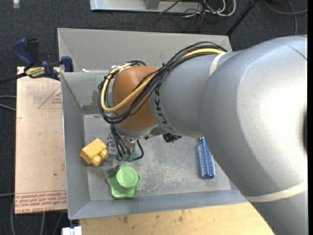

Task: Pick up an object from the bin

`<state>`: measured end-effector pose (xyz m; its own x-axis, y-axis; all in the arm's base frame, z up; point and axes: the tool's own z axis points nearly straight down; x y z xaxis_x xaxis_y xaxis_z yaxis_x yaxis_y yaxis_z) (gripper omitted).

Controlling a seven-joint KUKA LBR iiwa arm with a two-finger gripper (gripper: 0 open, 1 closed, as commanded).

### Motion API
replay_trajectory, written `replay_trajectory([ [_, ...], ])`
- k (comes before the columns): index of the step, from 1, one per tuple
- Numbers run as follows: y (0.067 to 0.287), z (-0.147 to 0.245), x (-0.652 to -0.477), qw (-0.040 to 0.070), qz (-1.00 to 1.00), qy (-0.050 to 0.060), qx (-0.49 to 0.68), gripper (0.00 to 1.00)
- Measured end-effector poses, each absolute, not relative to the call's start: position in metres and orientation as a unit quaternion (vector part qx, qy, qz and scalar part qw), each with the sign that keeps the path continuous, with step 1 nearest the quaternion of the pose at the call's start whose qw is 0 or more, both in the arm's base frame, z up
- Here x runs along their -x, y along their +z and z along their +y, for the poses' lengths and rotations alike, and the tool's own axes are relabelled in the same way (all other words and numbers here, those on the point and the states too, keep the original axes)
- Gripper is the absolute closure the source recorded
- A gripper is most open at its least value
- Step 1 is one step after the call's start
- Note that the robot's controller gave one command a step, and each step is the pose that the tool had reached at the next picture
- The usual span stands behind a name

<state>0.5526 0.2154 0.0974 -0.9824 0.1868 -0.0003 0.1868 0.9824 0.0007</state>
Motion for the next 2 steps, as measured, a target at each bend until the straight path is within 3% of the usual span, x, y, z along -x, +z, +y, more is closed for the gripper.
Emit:
replay_trajectory([
  [1, 0.096, 0.216, -0.553, 0.0, 0.996, 0.001, -0.094, 0.0],
  [2, 0.069, 0.22, -0.565, 0.001, 0.998, 0.0, -0.064, 0.0],
])
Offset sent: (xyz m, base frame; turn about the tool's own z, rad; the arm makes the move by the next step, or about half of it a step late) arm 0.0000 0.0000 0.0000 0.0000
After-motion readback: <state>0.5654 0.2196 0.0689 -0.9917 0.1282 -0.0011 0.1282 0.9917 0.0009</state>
